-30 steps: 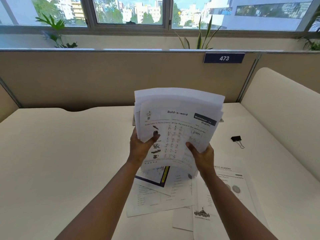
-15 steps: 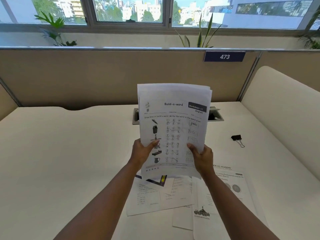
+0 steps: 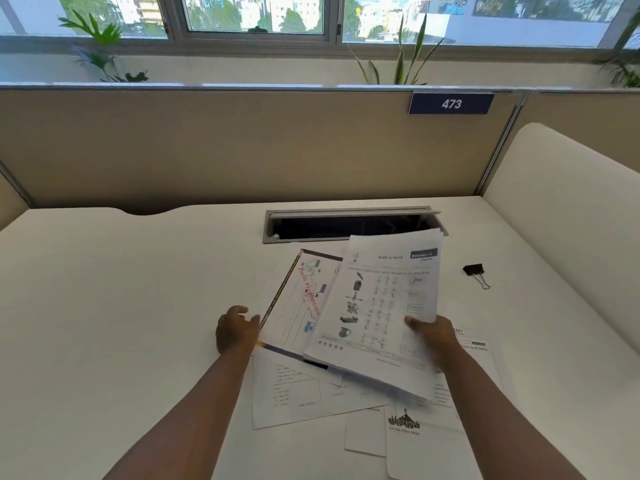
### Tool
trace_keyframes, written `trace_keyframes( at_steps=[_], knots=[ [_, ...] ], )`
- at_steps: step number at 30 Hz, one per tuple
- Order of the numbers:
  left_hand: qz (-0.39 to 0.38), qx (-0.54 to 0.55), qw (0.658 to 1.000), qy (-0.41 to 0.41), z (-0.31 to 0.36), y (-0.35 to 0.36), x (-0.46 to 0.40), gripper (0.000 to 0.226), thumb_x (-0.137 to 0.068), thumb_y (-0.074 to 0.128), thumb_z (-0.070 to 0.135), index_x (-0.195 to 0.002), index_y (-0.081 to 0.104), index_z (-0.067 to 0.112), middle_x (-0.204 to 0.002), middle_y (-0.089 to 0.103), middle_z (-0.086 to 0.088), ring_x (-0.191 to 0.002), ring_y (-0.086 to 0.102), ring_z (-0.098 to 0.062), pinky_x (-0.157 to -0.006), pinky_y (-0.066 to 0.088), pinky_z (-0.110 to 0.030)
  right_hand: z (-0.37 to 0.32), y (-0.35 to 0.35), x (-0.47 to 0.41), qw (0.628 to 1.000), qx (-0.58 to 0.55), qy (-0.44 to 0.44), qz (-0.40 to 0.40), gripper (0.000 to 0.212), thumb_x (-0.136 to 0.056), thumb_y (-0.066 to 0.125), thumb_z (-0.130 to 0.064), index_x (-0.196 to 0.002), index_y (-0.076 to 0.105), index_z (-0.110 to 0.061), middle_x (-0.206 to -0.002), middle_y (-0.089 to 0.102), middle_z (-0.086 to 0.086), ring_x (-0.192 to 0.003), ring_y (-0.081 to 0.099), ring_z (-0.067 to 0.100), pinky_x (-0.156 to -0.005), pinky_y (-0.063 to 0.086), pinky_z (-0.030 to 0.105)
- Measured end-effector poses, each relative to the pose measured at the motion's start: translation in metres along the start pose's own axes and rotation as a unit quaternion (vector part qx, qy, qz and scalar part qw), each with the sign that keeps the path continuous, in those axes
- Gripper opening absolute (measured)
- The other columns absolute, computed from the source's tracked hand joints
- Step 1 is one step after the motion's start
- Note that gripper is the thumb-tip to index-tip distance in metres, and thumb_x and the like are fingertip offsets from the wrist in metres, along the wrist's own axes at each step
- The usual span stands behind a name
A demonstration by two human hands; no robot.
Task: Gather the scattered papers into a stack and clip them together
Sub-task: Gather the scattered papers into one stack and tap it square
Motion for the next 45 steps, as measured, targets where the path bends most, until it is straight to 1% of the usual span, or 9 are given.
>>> trace_keyframes(
  at_steps=[8, 12, 19, 22, 25, 30, 37, 41, 45],
  knots=[
    [-0.069, -0.125, 0.989, -0.024, 0.007, 0.009, 0.008, 0.074, -0.071, 0.078, 0.031, -0.129, 0.039, 0.005, -0.133, 0.037, -0.019, -0.117, 0.052, -0.035, -0.090, 0.050, -0.041, 0.016, 0.002, -0.004, 0.999, 0.033, 0.025, 0.021, 0.044, -0.078, 0.071, -0.008, -0.118, 0.059, 0.005, -0.118, 0.063, 0.025, -0.104, 0.062, 0.041, -0.095, 0.049, 0.053],
    [-0.076, -0.196, 0.977, -0.038, 0.008, 0.006, 0.008, 0.083, -0.069, 0.077, 0.043, -0.130, 0.034, 0.005, -0.132, 0.046, -0.019, -0.119, 0.052, -0.034, -0.092, 0.047, -0.042, 0.016, 0.002, -0.004, 0.998, 0.047, 0.025, 0.030, 0.045, -0.078, 0.071, -0.010, -0.119, 0.059, 0.003, -0.118, 0.064, 0.024, -0.105, 0.062, 0.041, -0.095, 0.049, 0.053],
    [-0.114, -0.168, 0.979, -0.029, 0.002, -0.004, 0.001, 0.041, -0.087, 0.057, 0.035, -0.115, 0.063, 0.005, -0.121, 0.064, -0.014, -0.112, 0.059, -0.033, -0.083, 0.045, -0.032, 0.012, 0.004, -0.002, 0.997, 0.057, 0.033, 0.034, 0.046, -0.080, 0.070, -0.010, -0.122, 0.057, 0.003, -0.122, 0.061, 0.024, -0.109, 0.059, 0.041, -0.097, 0.047, 0.052],
    [-0.184, -0.068, 0.978, -0.064, 0.005, -0.014, -0.004, 0.029, -0.085, 0.062, 0.023, -0.100, 0.064, -0.002, -0.089, 0.064, -0.014, -0.077, 0.060, -0.029, -0.060, 0.039, -0.024, 0.012, 0.004, -0.003, 0.997, 0.059, 0.035, 0.033, 0.047, -0.080, 0.069, -0.010, -0.123, 0.056, 0.003, -0.123, 0.061, 0.024, -0.111, 0.058, 0.041, -0.098, 0.047, 0.052],
    [-0.312, -0.100, 0.938, -0.117, 0.012, -0.032, 0.000, 0.024, -0.085, 0.064, 0.022, -0.072, 0.055, 0.004, -0.067, 0.057, -0.005, -0.053, 0.046, -0.016, -0.048, 0.032, -0.020, 0.011, 0.003, -0.003, 0.997, 0.058, 0.036, 0.033, 0.046, -0.081, 0.068, -0.009, -0.123, 0.055, 0.004, -0.123, 0.060, 0.024, -0.111, 0.058, 0.041, -0.097, 0.047, 0.051],
    [-0.427, -0.268, 0.856, -0.112, 0.010, -0.037, 0.005, 0.028, -0.082, 0.067, 0.038, -0.075, 0.060, 0.012, -0.072, 0.065, 0.004, -0.057, 0.059, -0.009, -0.055, 0.048, -0.022, 0.011, 0.004, -0.003, 0.997, 0.055, 0.034, 0.035, 0.046, -0.081, 0.068, -0.008, -0.124, 0.054, 0.004, -0.124, 0.060, 0.025, -0.111, 0.058, 0.041, -0.097, 0.047, 0.051],
    [-0.114, -0.126, 0.985, -0.044, 0.012, -0.018, 0.004, 0.052, -0.086, 0.058, 0.029, -0.128, 0.047, -0.001, -0.125, 0.058, -0.018, -0.110, 0.059, -0.034, -0.083, 0.049, -0.033, 0.012, 0.004, -0.002, 0.997, 0.058, 0.028, 0.034, 0.047, -0.081, 0.068, -0.009, -0.124, 0.054, 0.004, -0.124, 0.060, 0.025, -0.111, 0.058, 0.041, -0.097, 0.047, 0.049],
    [-0.156, 0.075, 0.975, -0.140, 0.021, -0.006, 0.003, 0.051, -0.085, 0.061, 0.017, -0.128, 0.044, -0.005, -0.100, 0.057, -0.018, -0.080, 0.060, -0.028, -0.055, 0.047, -0.028, 0.011, 0.004, -0.002, 0.997, 0.066, 0.024, 0.038, 0.047, -0.082, 0.067, -0.010, -0.125, 0.053, 0.004, -0.124, 0.059, 0.024, -0.112, 0.057, 0.040, -0.096, 0.047, 0.047],
    [-0.190, 0.097, 0.964, -0.160, 0.027, 0.001, 0.005, 0.045, -0.086, 0.061, 0.017, -0.123, 0.048, -0.005, -0.086, 0.055, -0.014, -0.054, 0.044, -0.014, -0.043, 0.031, -0.020, 0.012, 0.005, 0.000, 0.996, 0.081, 0.022, 0.038, 0.047, -0.081, 0.068, -0.013, -0.124, 0.055, 0.003, -0.124, 0.060, 0.023, -0.111, 0.058, 0.040, -0.098, 0.047, 0.049]
  ],
)
Point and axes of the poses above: each hand's wrist, its own x-axis away from the middle knuckle, its own y-axis out of the palm, z = x × y, the point moved 1 cm from there along -x, towards the middle knuckle
